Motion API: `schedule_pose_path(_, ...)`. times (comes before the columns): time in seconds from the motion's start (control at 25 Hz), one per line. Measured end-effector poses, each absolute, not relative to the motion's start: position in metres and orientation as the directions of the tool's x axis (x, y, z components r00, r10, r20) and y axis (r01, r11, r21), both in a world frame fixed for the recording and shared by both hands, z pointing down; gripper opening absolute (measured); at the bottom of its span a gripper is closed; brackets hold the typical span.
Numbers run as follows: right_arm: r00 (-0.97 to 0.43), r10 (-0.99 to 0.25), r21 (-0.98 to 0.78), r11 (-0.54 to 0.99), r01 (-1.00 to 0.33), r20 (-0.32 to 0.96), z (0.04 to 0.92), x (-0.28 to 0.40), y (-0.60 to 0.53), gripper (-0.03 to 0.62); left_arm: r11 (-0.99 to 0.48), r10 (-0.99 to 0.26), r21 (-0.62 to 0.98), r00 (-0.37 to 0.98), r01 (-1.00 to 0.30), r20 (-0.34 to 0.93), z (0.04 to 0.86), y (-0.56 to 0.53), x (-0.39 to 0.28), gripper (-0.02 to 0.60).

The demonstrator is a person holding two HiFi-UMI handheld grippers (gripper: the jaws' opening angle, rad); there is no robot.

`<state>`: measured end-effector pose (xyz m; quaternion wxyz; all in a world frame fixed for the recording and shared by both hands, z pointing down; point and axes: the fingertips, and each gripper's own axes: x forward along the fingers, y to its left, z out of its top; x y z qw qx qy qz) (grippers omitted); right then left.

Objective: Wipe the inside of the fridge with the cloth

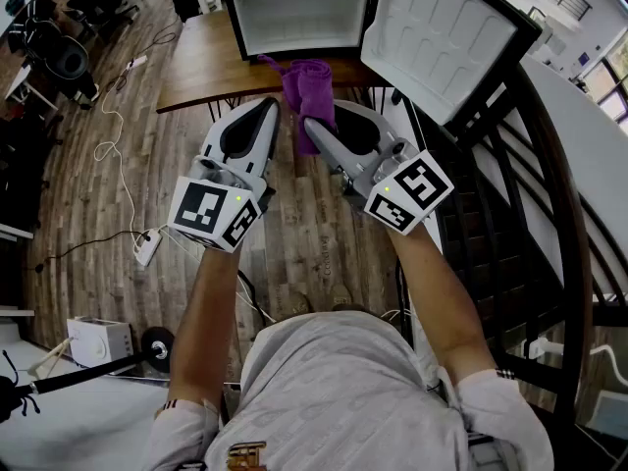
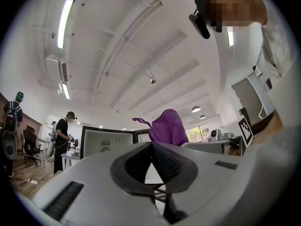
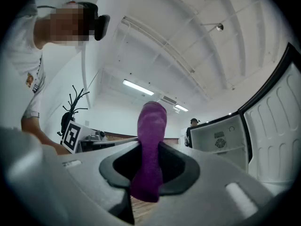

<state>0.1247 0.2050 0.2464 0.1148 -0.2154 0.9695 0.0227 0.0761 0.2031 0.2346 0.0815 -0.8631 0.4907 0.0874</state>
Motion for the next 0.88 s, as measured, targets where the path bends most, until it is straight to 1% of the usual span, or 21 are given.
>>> schedule_pose_path(0.52,-0.88,-0.408,-0.008,0.908,-0.419,-0.243,0.245,0.117,0.201,0.104,-0.505,-0.833,-0.049,0.501,-0.862,-0.234,0.237,0.199,0.07,0.0)
schedule_pose_path(0.88,-0.871,-0.428,-0.009,0.899,-0.439,-0.241,0.244,0.088,0.194,0.106,-0.511,-0.828,-0.037,0.504,-0.859,-0.246,0.237,0.194,0.037,0.0)
